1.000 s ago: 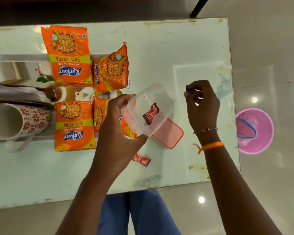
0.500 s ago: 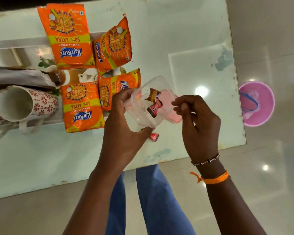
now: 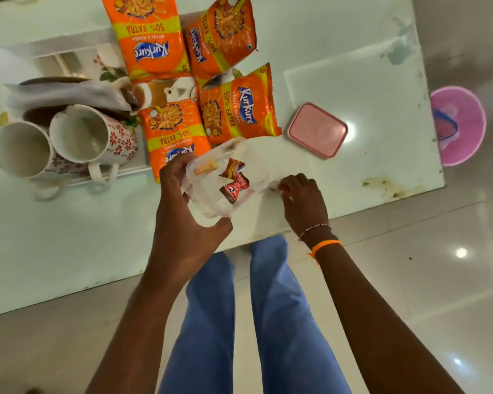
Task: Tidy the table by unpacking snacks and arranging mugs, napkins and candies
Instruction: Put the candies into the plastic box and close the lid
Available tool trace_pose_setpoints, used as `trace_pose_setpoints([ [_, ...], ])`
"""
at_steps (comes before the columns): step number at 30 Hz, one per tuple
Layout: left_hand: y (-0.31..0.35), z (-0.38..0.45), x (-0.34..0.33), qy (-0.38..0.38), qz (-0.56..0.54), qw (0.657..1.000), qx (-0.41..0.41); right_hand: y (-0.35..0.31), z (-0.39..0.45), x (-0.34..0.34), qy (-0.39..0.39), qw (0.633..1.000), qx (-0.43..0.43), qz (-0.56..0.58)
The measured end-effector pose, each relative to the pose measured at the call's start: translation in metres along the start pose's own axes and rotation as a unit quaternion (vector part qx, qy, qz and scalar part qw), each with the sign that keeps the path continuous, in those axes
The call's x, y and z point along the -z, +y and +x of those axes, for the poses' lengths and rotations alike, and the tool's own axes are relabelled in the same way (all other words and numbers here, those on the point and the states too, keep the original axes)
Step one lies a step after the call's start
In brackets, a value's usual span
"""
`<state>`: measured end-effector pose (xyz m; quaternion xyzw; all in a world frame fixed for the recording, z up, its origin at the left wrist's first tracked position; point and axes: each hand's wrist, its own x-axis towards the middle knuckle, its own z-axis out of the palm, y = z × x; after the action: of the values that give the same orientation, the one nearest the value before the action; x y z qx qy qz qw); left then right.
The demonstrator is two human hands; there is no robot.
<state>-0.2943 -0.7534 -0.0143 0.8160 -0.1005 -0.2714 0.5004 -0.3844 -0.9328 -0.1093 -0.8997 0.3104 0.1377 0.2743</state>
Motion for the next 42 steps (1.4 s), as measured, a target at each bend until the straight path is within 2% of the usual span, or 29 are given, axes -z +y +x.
trace_pose_setpoints([
  [3, -0.004, -0.005, 0.006, -0.011, -0.003, 1.000, -0.002, -0.013, -0.009, 0.016, 0.116, 0.972, -0.057, 0.194],
  [5, -0.004, -0.006, 0.008, -0.019, -0.001, 1.000, -0.002, -0.026, -0.015, 0.035, 0.165, 0.954, -0.041, 0.247],
  [8, -0.006, -0.006, 0.009, -0.029, 0.005, 1.000, -0.005, -0.050, -0.026, 0.057, 0.165, 0.953, 0.037, 0.252],
  [14, -0.006, -0.003, 0.006, -0.028, 0.006, 0.999, -0.016, -0.101, -0.042, 0.063, 0.068, 0.964, 0.155, 0.206],
  [16, -0.003, -0.001, 0.006, -0.026, -0.001, 0.999, -0.022, -0.097, -0.036, 0.066, 0.095, 0.961, 0.151, 0.210],
  [18, 0.000, 0.000, 0.006, -0.026, -0.007, 0.999, -0.023, -0.081, -0.020, 0.069, 0.132, 0.958, 0.084, 0.240],
  [21, 0.002, 0.002, 0.004, -0.021, -0.009, 0.999, -0.028, -0.047, 0.014, 0.069, 0.166, 0.969, 0.008, 0.182],
  [24, 0.006, 0.004, -0.001, -0.022, -0.010, 0.999, -0.029, -0.018, 0.054, 0.060, 0.093, 0.992, -0.032, 0.081],
  [26, 0.008, 0.005, -0.006, -0.028, -0.013, 0.999, -0.024, -0.004, 0.075, 0.054, 0.044, 0.999, -0.025, 0.013],
  [29, 0.013, 0.007, -0.014, -0.034, -0.024, 0.999, -0.013, 0.010, 0.094, 0.047, 0.017, 0.998, 0.003, -0.056],
  [33, 0.025, 0.014, -0.024, -0.045, -0.068, 0.997, 0.010, 0.021, 0.098, 0.052, 0.014, 0.998, 0.017, -0.062],
  [35, 0.030, 0.019, -0.029, -0.049, -0.086, 0.995, 0.019, 0.021, 0.094, 0.060, 0.027, 1.000, 0.005, -0.010],
  [38, 0.035, 0.028, -0.037, -0.053, -0.102, 0.993, 0.028, 0.024, 0.084, 0.084, 0.081, 0.983, -0.014, 0.165],
  [40, 0.036, 0.033, -0.042, -0.055, -0.104, 0.992, 0.036, 0.030, 0.075, 0.102, 0.112, 0.955, -0.017, 0.275],
  [42, 0.037, 0.038, -0.048, -0.055, -0.105, 0.992, 0.044, 0.035, 0.066, 0.119, 0.108, 0.902, -0.050, 0.416],
])
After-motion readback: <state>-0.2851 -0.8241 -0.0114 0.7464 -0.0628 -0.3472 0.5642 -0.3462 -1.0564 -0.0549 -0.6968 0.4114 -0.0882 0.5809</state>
